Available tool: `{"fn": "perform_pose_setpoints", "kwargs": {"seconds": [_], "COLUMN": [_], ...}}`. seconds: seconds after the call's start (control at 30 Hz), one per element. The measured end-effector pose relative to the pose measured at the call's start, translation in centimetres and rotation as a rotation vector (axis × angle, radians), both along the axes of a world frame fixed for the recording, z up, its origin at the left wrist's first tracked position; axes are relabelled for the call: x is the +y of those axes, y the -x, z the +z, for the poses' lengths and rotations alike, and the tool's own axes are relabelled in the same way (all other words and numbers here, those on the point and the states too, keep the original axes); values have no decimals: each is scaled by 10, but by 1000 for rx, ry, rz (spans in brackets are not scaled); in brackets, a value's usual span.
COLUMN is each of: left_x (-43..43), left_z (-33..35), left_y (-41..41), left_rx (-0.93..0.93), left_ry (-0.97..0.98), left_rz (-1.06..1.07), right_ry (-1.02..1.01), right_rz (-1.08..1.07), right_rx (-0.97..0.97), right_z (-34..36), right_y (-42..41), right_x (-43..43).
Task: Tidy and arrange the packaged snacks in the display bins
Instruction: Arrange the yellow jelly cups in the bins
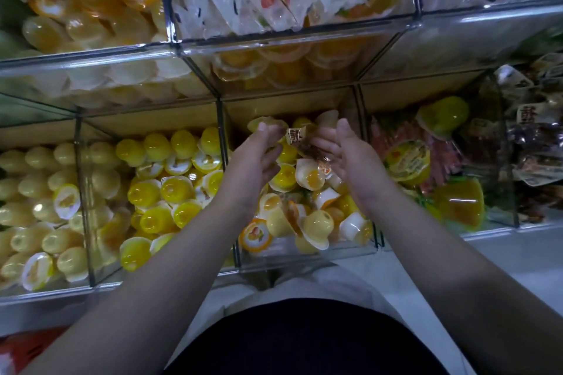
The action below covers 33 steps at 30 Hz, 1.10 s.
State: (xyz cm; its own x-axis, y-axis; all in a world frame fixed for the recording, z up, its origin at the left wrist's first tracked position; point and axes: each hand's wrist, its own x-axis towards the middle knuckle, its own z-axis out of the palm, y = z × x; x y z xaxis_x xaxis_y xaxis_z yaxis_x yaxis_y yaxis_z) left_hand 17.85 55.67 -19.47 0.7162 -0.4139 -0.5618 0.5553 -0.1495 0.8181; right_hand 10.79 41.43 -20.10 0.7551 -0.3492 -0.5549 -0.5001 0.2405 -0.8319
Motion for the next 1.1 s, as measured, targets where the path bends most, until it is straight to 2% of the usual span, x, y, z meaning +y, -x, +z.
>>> {"fn": "perform_pose_setpoints", "kwargs": {"seconds": [0.1,0.27,0.47,0.53,0.73,0.83,1.0,1.1], "left_x": [-8,-18,-23,-24,-25,-23,-18,-14], "left_z": [-11,-26,-42,-45,-55,-56,-59,-58], "left_y": [-2,1,-1,-3,-9,-7,-5,-8], "left_rx": [80,185,305,349,403,413,411,447], "left_ry": [-47,-102,-123,-118,-116,-108,-122,-121], "left_rz": [0,-22,-47,-41,-120,-154,-160,-196], "right_ry": [23,-71,-41,12,362,434,432,234], "right_rz": [-8,23,126,170,351,418,436,306], "right_rx": [80,194,277,286,303,329,360,397], "right_z": [-11,-21,-30,-30,-26,-30,-34,-39], "right_y": [2,-1,-4,-6,-11,-9,-15,-16], "right_x": [-6,-10,-15,-16,-22,-22,-16,-15]}}
